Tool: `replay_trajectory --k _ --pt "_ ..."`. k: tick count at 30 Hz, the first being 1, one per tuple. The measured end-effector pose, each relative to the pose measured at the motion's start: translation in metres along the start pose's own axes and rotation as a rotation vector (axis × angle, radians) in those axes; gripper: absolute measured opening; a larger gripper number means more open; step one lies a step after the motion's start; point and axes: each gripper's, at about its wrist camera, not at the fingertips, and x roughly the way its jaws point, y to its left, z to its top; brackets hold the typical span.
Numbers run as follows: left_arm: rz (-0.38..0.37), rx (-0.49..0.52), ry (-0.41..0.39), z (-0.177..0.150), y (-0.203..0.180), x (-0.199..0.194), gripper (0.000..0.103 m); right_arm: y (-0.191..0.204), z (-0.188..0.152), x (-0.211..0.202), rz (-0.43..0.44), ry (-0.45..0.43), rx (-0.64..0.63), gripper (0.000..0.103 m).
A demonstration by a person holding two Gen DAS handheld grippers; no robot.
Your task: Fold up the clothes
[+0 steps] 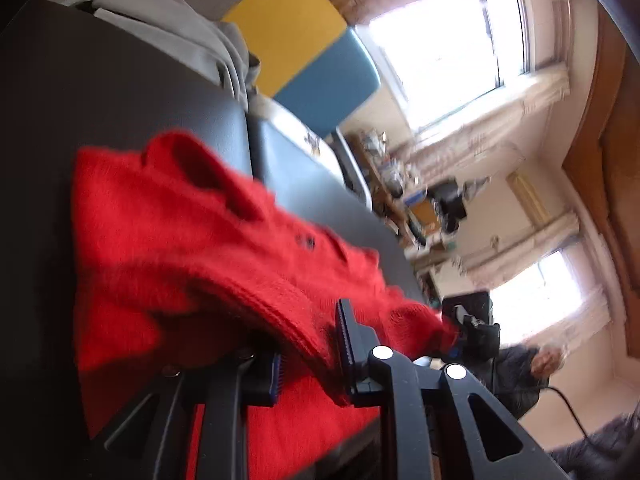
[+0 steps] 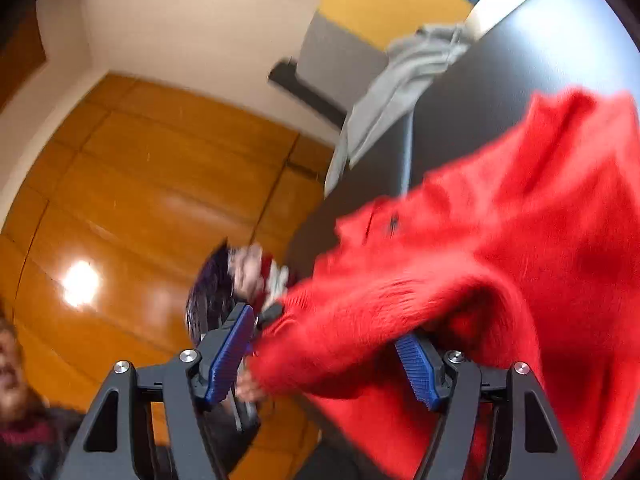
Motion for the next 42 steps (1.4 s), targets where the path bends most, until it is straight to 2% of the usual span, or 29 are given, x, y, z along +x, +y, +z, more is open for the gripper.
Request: replay_trajectory --k 3,5,7,9,12,15,18,21,24,26,29,31,32,33,35,38,40,42 --pt "-0.017 -0.072 -0.079 0.023 0.011 0.004 0.020 -0.019 0.024 -0.006 -0.052 -0.125 0.089 0.074" --pt "-0.003 -0.118 -0.100 0.034 0.023 0.005 0.023 -0.032 0.034 -0.006 -0.085 -0.165 0.139 0.075" --pt "0.026 -0.123 -0.096 0.036 0.028 0.004 0.025 -0.035 0.036 -0.007 -0.087 -0.165 0.148 0.075" --pt "0.055 -0.111 -0.094 0.036 0.030 0.001 0.027 -0.025 0.035 -0.013 -0.110 -0.144 0.096 0.075" --pt "0.128 -0.062 -0.108 0.031 0.031 -0.014 0.028 0.004 0.032 -0.020 -0.245 -0.105 -0.073 0.075" --pt "0.233 0.013 -0.128 0.027 0.030 -0.030 0.033 0.022 0.033 -0.021 -0.422 -0.062 -0.241 0.075" --pt "0.363 0.116 -0.117 0.026 0.025 -0.036 0.037 0.026 0.045 0.007 -0.619 -0.001 -0.374 0.074" --pt "0.426 0.181 -0.063 0.024 0.025 -0.026 0.042 0.016 0.054 0.030 -0.684 0.055 -0.394 0.070" --pt "0.464 0.235 -0.011 0.024 0.025 -0.009 0.046 0.007 0.056 0.054 -0.776 0.101 -0.420 0.058" --pt "0.455 0.261 0.019 0.025 0.025 0.002 0.048 0.005 0.053 0.063 -0.811 0.120 -0.440 0.049" --pt "0.460 0.283 0.048 0.032 0.025 0.018 0.050 0.005 0.051 0.070 -0.846 0.123 -0.483 0.042" --pt "0.468 0.292 0.059 0.032 0.024 0.021 0.043 0.008 0.048 0.071 -0.865 0.122 -0.513 0.032" --pt "0.485 0.304 0.060 0.032 0.021 0.021 0.022 0.009 0.047 0.071 -0.874 0.122 -0.529 0.025" --pt "0.510 0.315 0.045 0.031 0.018 0.020 0.009 0.011 0.046 0.071 -0.883 0.120 -0.543 0.015" --pt "0.478 0.305 -0.017 0.029 0.010 0.005 0.008 0.019 0.043 0.067 -0.888 0.100 -0.565 0.013" --pt "0.443 0.286 -0.136 0.025 -0.002 -0.028 0.008 0.037 0.038 0.048 -0.860 0.010 -0.566 0.012" --pt "0.497 0.268 -0.160 0.026 0.006 -0.032 0.008 0.034 0.039 0.041 -0.851 -0.022 -0.541 0.012" --pt "0.541 0.233 -0.127 0.028 0.020 -0.022 0.008 0.022 0.040 0.041 -0.850 -0.030 -0.506 0.012"
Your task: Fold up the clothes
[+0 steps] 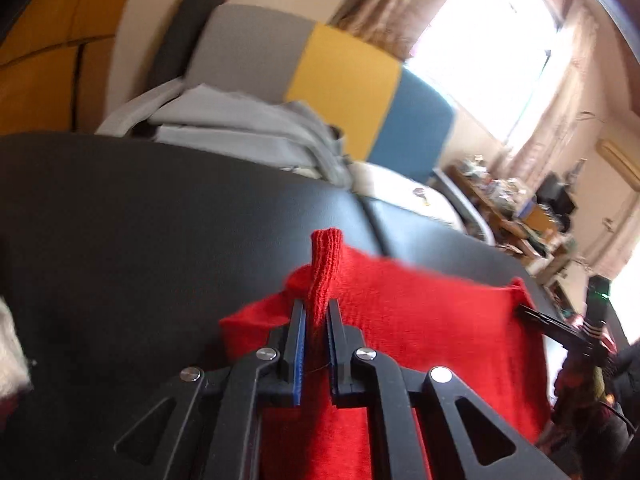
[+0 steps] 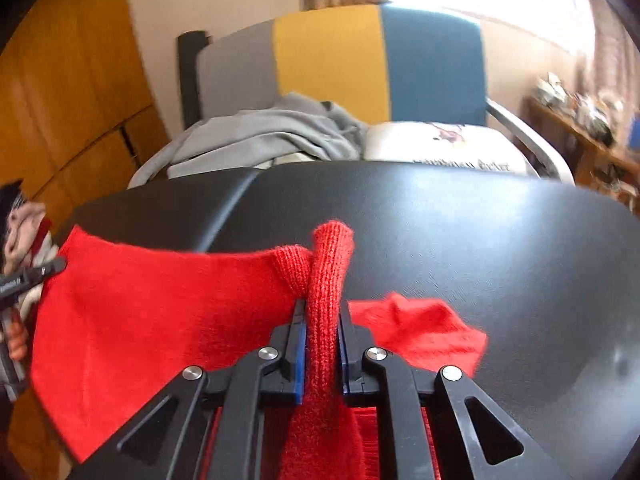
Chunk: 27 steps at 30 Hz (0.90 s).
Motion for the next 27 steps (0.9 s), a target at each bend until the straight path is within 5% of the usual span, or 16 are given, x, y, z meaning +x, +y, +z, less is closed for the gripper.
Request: replay_trajectory --k 3,8,11,14,18,23,27 --pt "0.092 0.043 0.085 -0.008 0.004 0.034 0.008 -0.010 -0.006 0.012 0.003 0.010 0.052 0.012" --pt "0.131 0.049 0.064 -0.010 0.003 0.037 0.012 -0.025 -0.015 0.026 0.022 0.022 0.122 0.014" --pt "0.173 0.028 0.057 -0.005 0.000 0.024 0.024 -0.032 -0.015 0.018 0.078 0.025 0.156 0.024" --pt "0.262 0.062 -0.037 -0.002 -0.014 -0.008 0.024 -0.044 -0.016 -0.012 0.148 -0.008 0.181 0.036" --pt "0.124 0.139 -0.089 -0.006 -0.058 -0.032 0.032 -0.068 -0.045 -0.065 0.298 -0.009 0.186 0.062" --pt "-0.103 0.343 -0.009 -0.027 -0.152 -0.005 0.033 -0.067 -0.102 -0.091 0.461 0.157 0.122 0.064" --pt "-0.198 0.489 0.073 -0.047 -0.220 0.031 0.033 -0.063 -0.130 -0.101 0.511 0.205 0.088 0.068"
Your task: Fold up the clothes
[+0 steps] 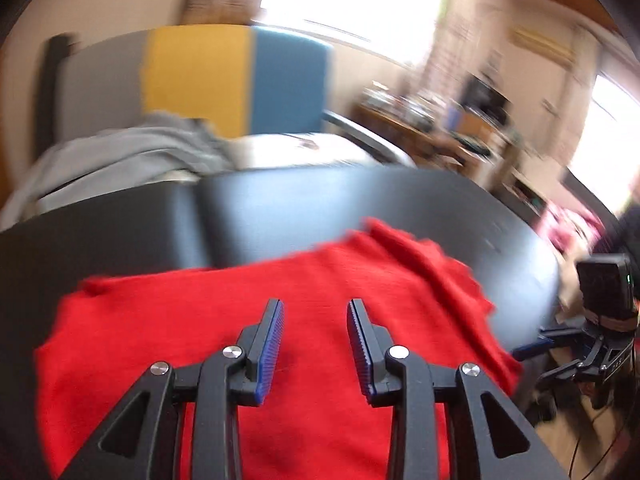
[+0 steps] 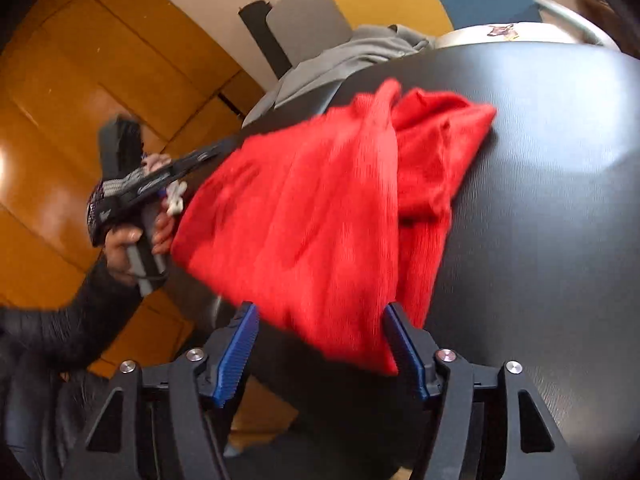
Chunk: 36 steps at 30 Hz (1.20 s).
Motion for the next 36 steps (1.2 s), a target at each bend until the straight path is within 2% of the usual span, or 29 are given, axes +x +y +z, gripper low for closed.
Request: replay_trajectory --k 4,7,9,11,12,14,16,18,19,21,25,26,27,30,32,35,36 --pt "-0.058 0.086 0.056 0.011 -0.034 0.035 0.033 -0.009 0.001 0.003 0.035 -0.010 -0.005 0.069" --pt "-0.094 0.108 0.076 0.015 -0.046 0.046 0.033 -0.018 0.010 0.009 0.112 0.030 -0.029 0.072" --pt "-0.105 0.114 0.088 0.016 -0.050 0.053 0.033 -0.022 0.017 0.023 0.186 0.111 -0.058 0.082" --pt "-0.098 0.124 0.103 0.012 -0.054 0.059 0.033 -0.024 0.021 0.033 0.242 0.168 -0.069 0.084" --pt "-0.092 0.132 0.121 0.010 -0.054 0.064 0.033 -0.026 0.024 0.036 0.310 0.210 -0.066 0.086" --pt "-0.082 0.160 0.138 0.002 -0.054 0.074 0.033 -0.024 0.023 0.039 0.357 0.324 -0.095 0.086" --pt "-0.078 0.189 0.113 -0.005 -0.056 0.075 0.033 -0.021 0.021 0.042 0.395 0.438 -0.129 0.082" --pt "-0.083 0.199 0.101 -0.009 -0.057 0.074 0.034 -0.013 0.014 0.036 0.320 0.537 -0.210 0.066" --pt "-0.088 0.198 0.100 -0.010 -0.057 0.073 0.034 -0.009 0.011 0.033 0.272 0.575 -0.247 0.061" --pt "-0.090 0.202 0.099 -0.012 -0.059 0.072 0.034 -0.009 0.010 0.031 0.198 0.603 -0.267 0.040" --pt "-0.103 0.238 0.101 -0.018 -0.069 0.068 0.035 -0.011 0.001 0.024 0.161 0.636 -0.286 0.035" --pt "-0.094 0.244 0.097 -0.019 -0.071 0.067 0.035 -0.011 -0.001 0.023 0.146 0.635 -0.294 0.028" --pt "-0.082 0.249 0.093 -0.020 -0.073 0.067 0.035 -0.013 -0.001 0.019 0.121 0.620 -0.288 0.021" --pt "-0.063 0.246 0.083 -0.022 -0.075 0.063 0.035 -0.016 0.004 0.003 0.043 0.526 -0.253 0.020" --pt "-0.066 0.234 0.080 -0.021 -0.074 0.063 0.035 -0.011 0.007 -0.011 -0.043 0.427 -0.251 0.026" --pt "-0.091 0.195 0.080 -0.019 -0.068 0.062 0.034 0.003 0.019 -0.015 -0.157 0.287 -0.286 0.027" --pt "-0.100 0.182 0.079 -0.018 -0.066 0.062 0.034 0.008 0.024 -0.015 -0.191 0.242 -0.300 0.033"
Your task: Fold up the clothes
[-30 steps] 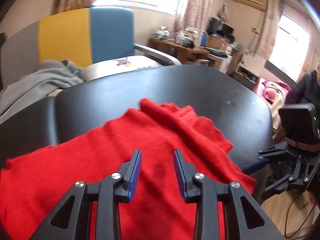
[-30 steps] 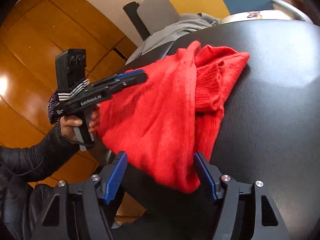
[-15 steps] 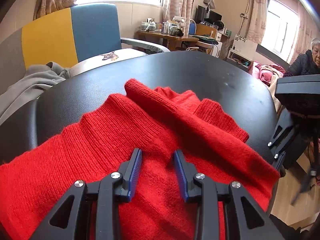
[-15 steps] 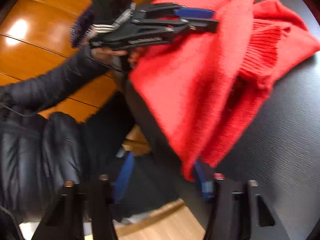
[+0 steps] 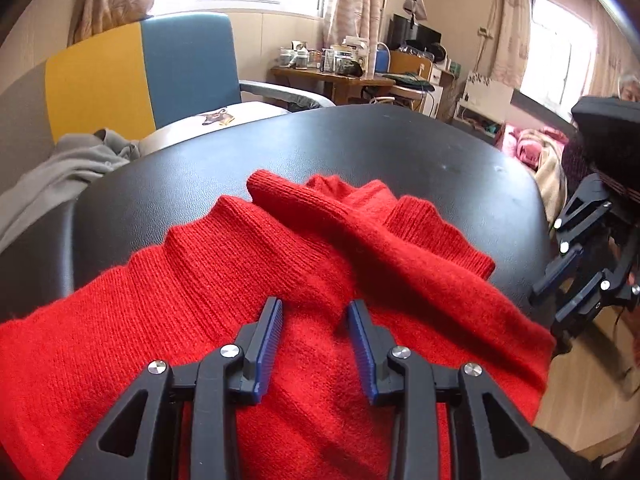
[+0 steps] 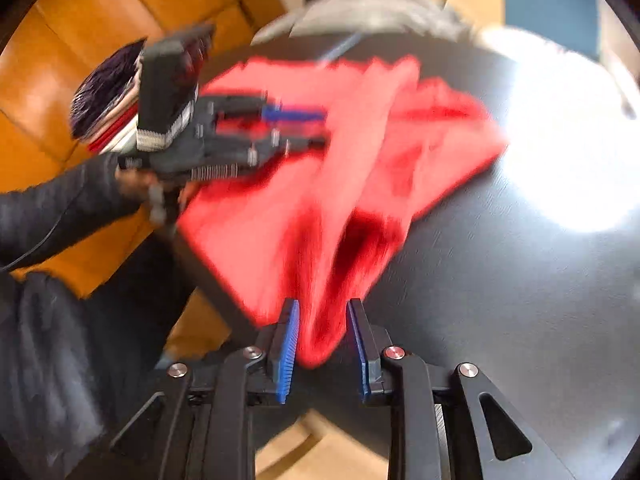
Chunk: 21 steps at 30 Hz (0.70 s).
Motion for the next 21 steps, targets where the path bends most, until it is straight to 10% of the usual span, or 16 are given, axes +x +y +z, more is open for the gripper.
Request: replay_trajectory --k 10,15,21 --pt "-0.056 -0.085 -0.017 -0.001 0.014 -0.001 0.034 0.008 0.050 0.032 -0.233 -0.196 0.059 0.045" --pt "-0.087 -0.128 -0.035 -0.005 0.020 -0.001 0.034 0.007 0.045 0.047 -0.418 -0.197 0.075 0.007" --pt "-0.125 -0.196 -0.058 -0.010 0.029 -0.001 0.033 -0.027 0.024 0.047 -0.313 -0.338 0.309 0.012"
